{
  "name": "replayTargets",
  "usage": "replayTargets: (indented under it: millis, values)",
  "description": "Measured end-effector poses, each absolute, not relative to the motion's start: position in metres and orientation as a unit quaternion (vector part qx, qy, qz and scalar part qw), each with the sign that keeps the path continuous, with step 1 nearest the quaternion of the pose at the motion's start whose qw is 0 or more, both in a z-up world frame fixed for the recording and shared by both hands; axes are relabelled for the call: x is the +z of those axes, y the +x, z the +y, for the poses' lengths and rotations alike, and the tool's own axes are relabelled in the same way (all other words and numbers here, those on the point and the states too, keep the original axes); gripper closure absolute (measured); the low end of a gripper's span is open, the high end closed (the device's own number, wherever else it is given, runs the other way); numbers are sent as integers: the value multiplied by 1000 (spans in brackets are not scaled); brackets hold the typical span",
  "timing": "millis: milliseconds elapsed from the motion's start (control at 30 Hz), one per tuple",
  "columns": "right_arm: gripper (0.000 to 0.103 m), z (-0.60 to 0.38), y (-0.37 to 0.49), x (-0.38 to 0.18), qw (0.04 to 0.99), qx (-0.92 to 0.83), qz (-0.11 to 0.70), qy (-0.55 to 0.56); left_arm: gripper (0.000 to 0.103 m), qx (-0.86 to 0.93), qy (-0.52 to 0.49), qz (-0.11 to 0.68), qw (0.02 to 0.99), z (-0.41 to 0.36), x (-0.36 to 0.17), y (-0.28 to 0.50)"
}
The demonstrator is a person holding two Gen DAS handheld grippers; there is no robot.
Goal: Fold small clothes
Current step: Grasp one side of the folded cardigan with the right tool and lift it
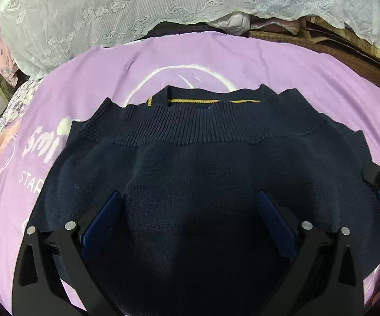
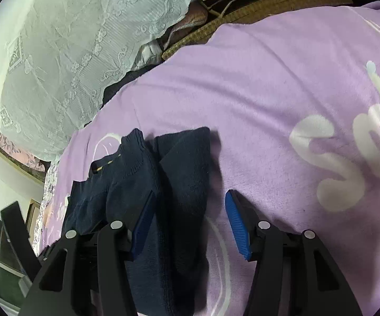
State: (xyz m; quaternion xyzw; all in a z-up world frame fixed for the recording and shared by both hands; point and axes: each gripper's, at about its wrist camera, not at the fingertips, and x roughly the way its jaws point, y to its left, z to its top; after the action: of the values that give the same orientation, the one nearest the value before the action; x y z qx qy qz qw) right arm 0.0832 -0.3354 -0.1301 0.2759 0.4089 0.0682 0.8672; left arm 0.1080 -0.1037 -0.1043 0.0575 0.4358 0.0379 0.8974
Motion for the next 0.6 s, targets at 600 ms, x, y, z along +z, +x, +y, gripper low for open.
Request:
replayTargets:
  millis: [600]
  values:
    - [83, -313, 74, -125, 880, 95, 394, 247, 4, 86, 7, 432, 898, -56, -99, 114]
